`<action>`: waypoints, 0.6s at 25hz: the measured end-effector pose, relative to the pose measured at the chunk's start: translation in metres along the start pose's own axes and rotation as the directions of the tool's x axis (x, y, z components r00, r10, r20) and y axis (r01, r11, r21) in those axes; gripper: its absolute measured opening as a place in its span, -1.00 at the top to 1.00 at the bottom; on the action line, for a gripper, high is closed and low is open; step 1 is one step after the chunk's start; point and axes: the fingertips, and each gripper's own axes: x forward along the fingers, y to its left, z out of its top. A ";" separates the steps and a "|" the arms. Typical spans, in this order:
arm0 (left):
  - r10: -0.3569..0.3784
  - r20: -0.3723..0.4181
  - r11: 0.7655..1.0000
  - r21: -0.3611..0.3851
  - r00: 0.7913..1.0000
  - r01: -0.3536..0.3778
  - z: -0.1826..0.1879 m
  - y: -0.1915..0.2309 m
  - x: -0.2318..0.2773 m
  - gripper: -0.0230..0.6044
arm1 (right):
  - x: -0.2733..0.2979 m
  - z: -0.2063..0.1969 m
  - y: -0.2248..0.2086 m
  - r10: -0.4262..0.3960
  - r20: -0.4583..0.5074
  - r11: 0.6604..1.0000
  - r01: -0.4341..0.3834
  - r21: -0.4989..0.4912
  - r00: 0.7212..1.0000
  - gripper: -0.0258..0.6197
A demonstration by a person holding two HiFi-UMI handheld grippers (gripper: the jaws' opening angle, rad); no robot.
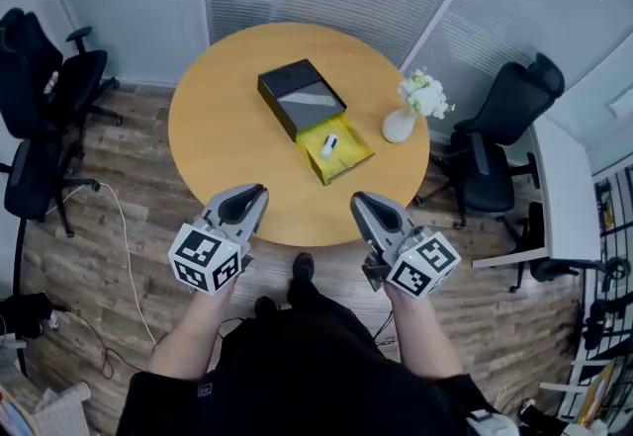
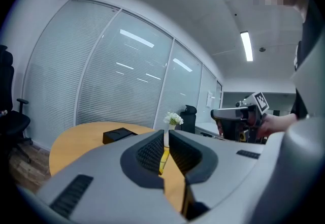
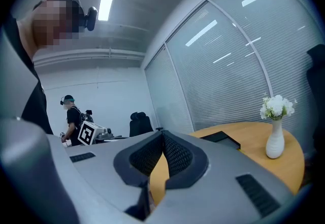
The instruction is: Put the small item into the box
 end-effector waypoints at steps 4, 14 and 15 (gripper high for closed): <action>-0.003 0.022 1.000 0.010 1.000 0.002 0.006 -0.018 -0.015 0.80 | -0.023 0.003 0.010 -0.018 0.014 1.000 0.018 -0.006 1.000 0.81; 0.096 0.053 0.995 0.016 0.994 -0.097 0.025 -0.034 -0.030 0.80 | -0.049 0.018 0.001 0.038 0.049 0.999 -0.038 -0.007 0.998 0.81; 0.101 0.057 0.995 0.018 0.993 -0.102 0.028 -0.037 -0.029 0.80 | -0.054 0.020 -0.001 0.042 0.055 0.999 -0.042 -0.010 0.998 0.81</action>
